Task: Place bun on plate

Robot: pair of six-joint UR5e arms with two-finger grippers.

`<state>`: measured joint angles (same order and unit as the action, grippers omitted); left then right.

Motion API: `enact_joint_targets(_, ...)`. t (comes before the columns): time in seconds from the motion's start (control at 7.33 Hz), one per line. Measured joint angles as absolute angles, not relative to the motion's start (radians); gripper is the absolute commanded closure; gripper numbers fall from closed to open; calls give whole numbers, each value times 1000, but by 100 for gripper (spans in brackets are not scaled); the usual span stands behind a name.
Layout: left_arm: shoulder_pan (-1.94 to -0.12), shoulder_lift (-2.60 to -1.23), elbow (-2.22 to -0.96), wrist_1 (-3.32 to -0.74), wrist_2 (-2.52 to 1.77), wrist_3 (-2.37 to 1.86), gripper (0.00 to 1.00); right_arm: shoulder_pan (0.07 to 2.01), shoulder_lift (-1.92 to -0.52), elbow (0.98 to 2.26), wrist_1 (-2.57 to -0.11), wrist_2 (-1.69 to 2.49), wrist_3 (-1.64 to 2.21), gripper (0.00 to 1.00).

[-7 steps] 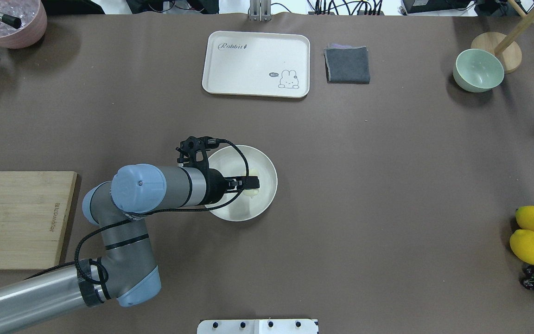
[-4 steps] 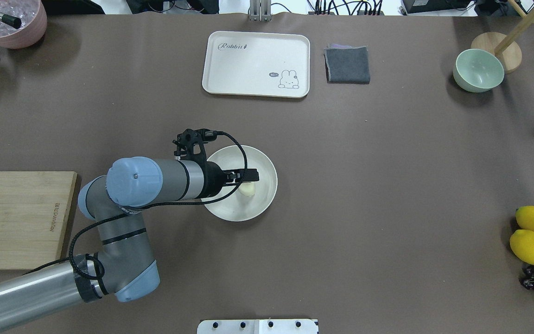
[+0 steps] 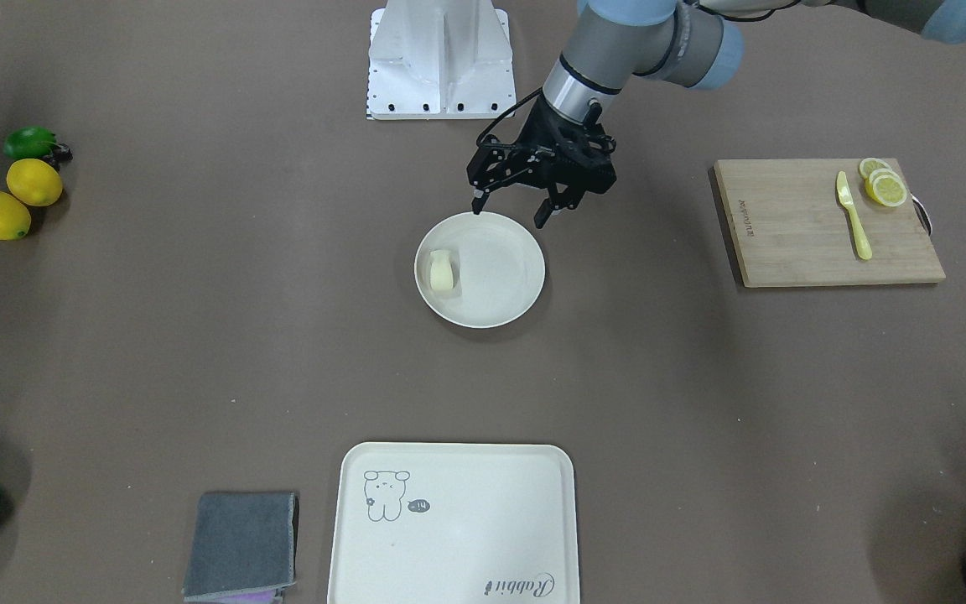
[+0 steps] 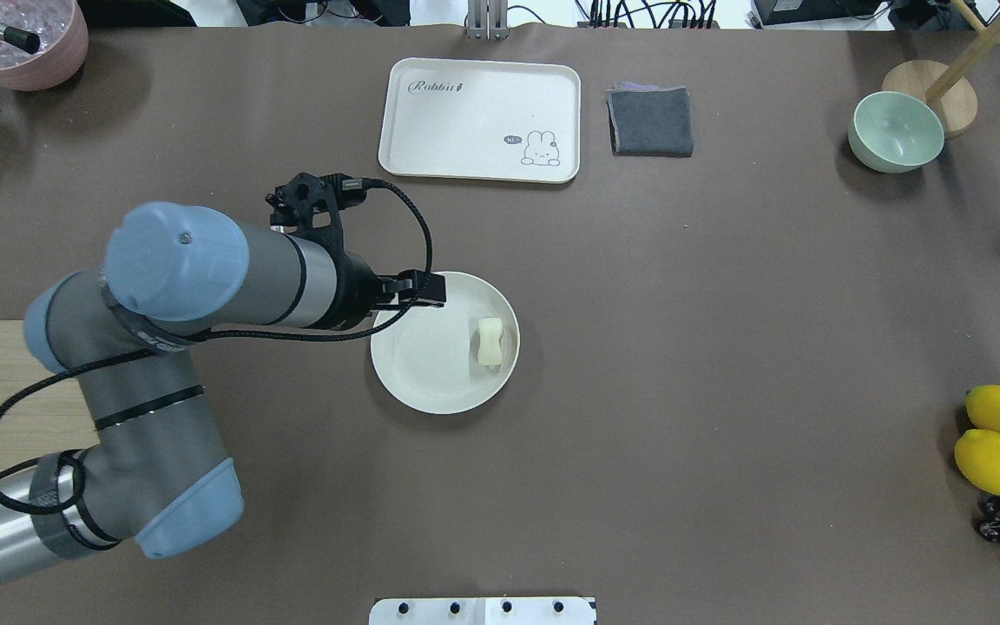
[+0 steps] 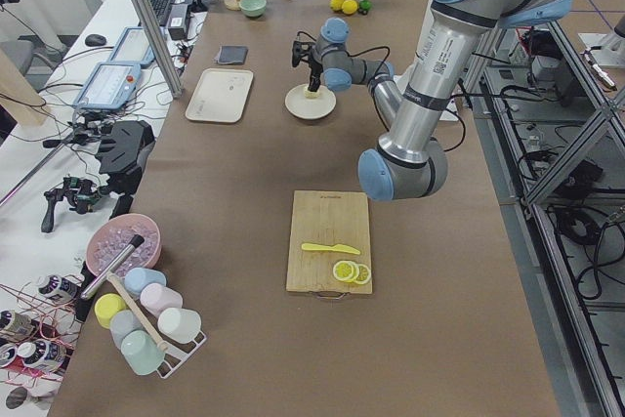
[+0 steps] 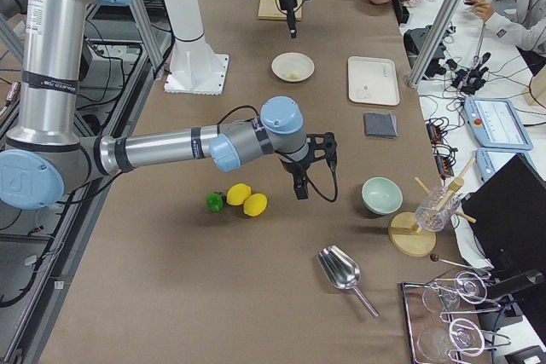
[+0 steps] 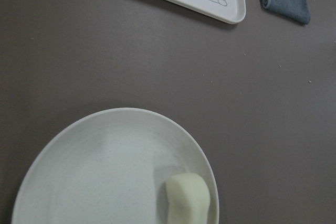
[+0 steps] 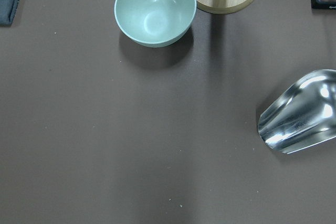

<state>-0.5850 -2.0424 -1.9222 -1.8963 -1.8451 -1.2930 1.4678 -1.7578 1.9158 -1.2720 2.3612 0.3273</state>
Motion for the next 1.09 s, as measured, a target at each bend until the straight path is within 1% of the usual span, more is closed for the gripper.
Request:
enact_joint_targets(0.14, -690, -1993, -1976, -1806, -1937, -1172, 3, 1487, -1779, 1915, -1274, 2359, 289, 0)
enact_joint_targets(0.27, -806, -1955, -2002, -1720, -2019, -1016, 3, 1510, -1801, 1910, -1278, 2356, 245, 0)
enact_joint_targets(0.55, -1033, -1918, -2013, -1478, -2104, -579, 3, 1542, -1821, 1886, -1319, 2344, 148, 0)
enact_joint_targets(0.82, -1236, -1918, -1982, -1212, -2124, -123, 3, 1566, -1805, 1882, -1466, 2306, 18, 0)
enact_joint_targets(0.95, -1307, -1879, -1945, -1145, -2132, 60, 3, 1578, -1776, 1889, -1570, 2290, -46, 0)
enact_joint_targets(1.09, -1344, -1807, -1911, -1130, -2136, 160, 3, 1595, -1741, 1904, -1686, 2283, -111, 0)
